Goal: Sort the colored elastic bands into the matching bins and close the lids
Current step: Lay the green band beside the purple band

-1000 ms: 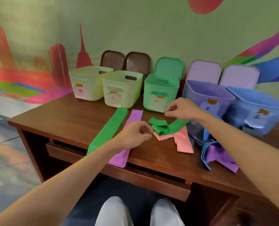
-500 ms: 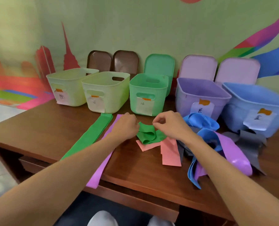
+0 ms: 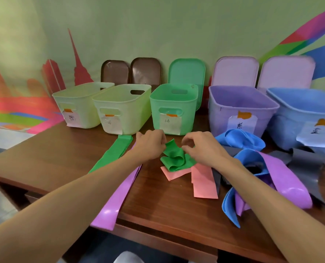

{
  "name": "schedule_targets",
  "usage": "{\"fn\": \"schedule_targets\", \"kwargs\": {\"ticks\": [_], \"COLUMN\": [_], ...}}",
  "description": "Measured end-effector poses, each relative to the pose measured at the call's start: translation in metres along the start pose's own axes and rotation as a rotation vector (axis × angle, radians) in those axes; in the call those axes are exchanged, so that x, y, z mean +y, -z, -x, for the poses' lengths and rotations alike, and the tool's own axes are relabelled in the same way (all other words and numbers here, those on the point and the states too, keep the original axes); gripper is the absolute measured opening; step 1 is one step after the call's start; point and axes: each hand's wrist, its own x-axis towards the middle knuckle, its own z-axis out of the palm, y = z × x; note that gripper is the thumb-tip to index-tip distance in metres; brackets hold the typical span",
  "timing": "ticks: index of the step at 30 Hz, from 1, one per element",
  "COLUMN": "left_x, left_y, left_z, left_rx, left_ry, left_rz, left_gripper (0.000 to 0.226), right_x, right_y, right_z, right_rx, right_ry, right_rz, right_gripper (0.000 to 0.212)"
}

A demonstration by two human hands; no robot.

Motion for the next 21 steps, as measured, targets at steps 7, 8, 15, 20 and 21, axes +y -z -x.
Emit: {"fn": "schedule_targets", "kwargs": {"ticks": [7, 8, 15, 20, 21], "left_x": [0.003, 0.003, 0.002, 0.013, 0.014], "left_y": [0.042, 0.048, 0.084, 0.106, 0.108], "left_z": [0.02, 0.022, 0.039, 0.062, 0.066], "left_rx": [0.153, 0.158, 0.165, 0.147, 0.099], "left_ry": [-0.083, -0.092, -0.082, -0.002, 0.002], "left_rz": [0.061, 0.093, 0.405, 0.811, 0.862], "left_gripper": [0.012, 0.011, 0.005, 0.02, 0.023], "right_x": [-0.026, -0.03, -0.061, -0.079, -0.082], "right_y": [0.018, 0.022, 0.057, 0.083, 0.088], "right_z": [-0.005, -0.006, -0.001, 0.006, 0.008], "right_rx": [0.024, 0.03, 0.131, 0.231, 0.26], "right_ry": [0.115, 0.137, 0.223, 0.172, 0.153], "right_rz": [0.025, 0.025, 0.001, -0.169, -0.227], "right_gripper": [0.042, 0.042, 0.02, 0.017, 0.016]}}
